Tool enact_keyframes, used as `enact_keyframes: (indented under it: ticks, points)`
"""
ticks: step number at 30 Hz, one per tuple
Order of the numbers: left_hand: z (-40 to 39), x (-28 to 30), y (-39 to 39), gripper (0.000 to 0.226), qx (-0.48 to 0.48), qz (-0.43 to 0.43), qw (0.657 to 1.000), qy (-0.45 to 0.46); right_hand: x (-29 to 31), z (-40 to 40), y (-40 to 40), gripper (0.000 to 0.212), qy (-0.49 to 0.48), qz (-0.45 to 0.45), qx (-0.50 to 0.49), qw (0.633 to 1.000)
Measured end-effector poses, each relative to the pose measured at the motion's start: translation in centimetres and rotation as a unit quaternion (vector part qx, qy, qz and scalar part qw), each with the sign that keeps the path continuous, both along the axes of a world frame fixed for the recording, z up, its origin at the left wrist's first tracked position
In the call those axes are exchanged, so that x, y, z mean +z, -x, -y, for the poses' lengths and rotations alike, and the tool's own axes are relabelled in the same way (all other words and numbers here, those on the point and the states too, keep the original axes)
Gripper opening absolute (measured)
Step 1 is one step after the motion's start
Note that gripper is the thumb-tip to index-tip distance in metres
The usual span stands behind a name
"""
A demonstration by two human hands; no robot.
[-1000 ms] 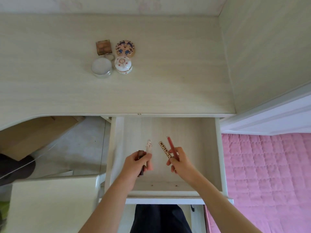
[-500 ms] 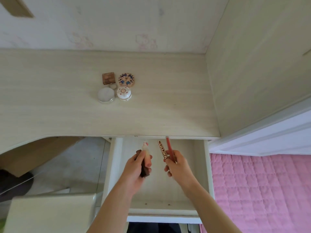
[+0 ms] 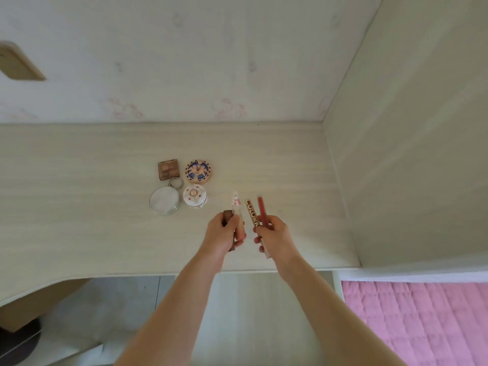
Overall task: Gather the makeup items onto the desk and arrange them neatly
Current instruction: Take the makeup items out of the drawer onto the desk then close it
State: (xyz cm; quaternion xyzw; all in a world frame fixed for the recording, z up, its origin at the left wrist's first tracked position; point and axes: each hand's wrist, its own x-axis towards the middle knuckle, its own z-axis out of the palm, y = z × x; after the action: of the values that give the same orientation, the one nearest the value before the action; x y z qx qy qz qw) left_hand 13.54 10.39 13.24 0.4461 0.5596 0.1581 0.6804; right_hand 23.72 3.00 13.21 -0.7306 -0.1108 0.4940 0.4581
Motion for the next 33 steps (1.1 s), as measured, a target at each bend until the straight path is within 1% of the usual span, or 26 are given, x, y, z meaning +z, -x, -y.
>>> enact_keyframes:
  ticks: [3,8,12,14,17,22,24,28,32,33]
  points:
    - [-2.6,-0.9,-2.0,0.013,-0.032,-0.041,0.998,-0.030,-0.9,-3.1,-1.2,0.023,0.015,0.017,-0.011,1.000]
    - [-5.6,-2.5,-5.0,0.011,-0.035,-0.087,0.994,-0.053,-2.6,-6.5,-2.8,0.029,0.059,0.059,-0.039,0.996]
    - [-7.5,-3.5,-6.6,0.016,-0.065,-0.118,0.987,-0.085,-3.1,-8.4,-3.9,0.020,0.070,0.081,-0.053,0.993]
    - [-8.2,-3.9,-7.2,0.016,-0.066,-0.136,0.985,-0.088,-3.2,-9.2,-4.2,0.022,0.064,0.087,-0.054,0.993]
    - [-8.7,-4.6,-7.9,0.007,-0.084,-0.161,0.980,-0.086,-3.6,-10.0,-4.3,0.031,0.072,0.101,-0.042,0.991]
    - [-8.8,-5.5,-8.2,0.009,-0.086,-0.180,0.975,-0.096,-4.0,-10.1,-4.5,0.029,0.085,0.122,-0.025,0.989]
    - [-8.8,-5.6,-8.0,0.006,-0.082,-0.183,0.974,-0.106,-4.0,-10.1,-4.6,0.030,0.084,0.130,-0.017,0.988]
    - [-9.1,-5.8,-7.7,0.013,-0.097,-0.194,0.965,-0.149,-3.9,-10.0,-4.7,0.031,0.094,0.172,0.009,0.980]
    - [-9.2,-6.3,-7.1,0.010,-0.127,-0.197,0.950,-0.208,-3.4,-10.0,-4.7,0.031,0.102,0.195,0.043,0.975]
    - [-9.1,-6.2,-6.9,0.015,-0.130,-0.197,0.945,-0.225,-3.4,-9.9,-4.7,0.030,0.104,0.199,0.048,0.973]
